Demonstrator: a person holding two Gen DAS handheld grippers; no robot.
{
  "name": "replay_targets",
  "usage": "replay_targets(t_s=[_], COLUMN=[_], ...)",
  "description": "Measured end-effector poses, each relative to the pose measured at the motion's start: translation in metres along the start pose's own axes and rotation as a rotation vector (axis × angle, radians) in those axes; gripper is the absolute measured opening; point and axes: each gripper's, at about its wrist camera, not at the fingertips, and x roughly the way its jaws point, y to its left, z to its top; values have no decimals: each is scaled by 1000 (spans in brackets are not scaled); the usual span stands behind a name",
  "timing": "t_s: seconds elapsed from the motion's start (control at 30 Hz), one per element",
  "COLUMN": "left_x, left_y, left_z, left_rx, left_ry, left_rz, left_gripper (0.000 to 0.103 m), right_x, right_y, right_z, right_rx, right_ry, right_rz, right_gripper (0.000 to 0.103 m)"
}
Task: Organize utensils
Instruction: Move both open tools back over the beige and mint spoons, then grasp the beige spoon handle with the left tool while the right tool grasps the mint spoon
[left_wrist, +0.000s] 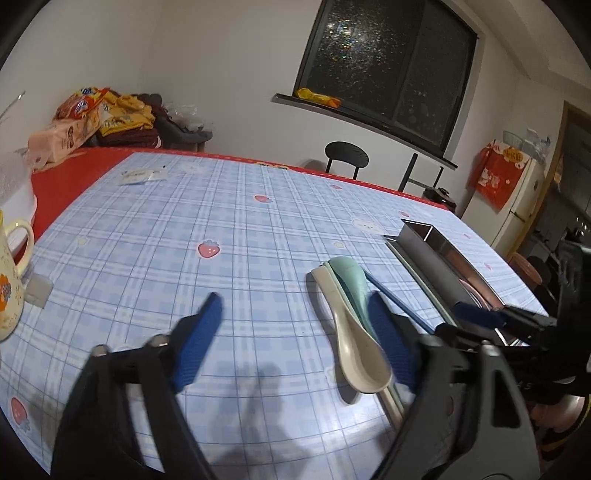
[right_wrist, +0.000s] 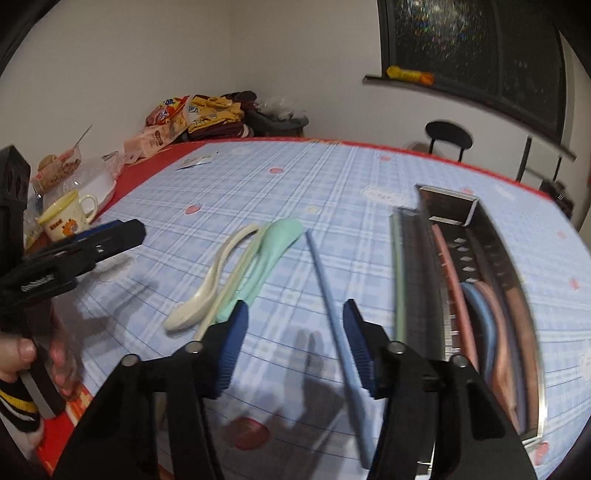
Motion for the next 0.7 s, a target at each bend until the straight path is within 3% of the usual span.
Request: replay_targets(t_s=[0.3,0.7], left_x=[1,6], left_y=[12,20], left_z=[0,-1], left_rx=[-58,-93], left_ry=[10,38], left_rz=[-5,-23], left_gripper=[55,45], right_x=[42,92], right_y=[13,-9], right_z=[28,47], right_rx=[76,279], right_ry=[90,150], right_rz=[105,120], right_gripper=[32,32])
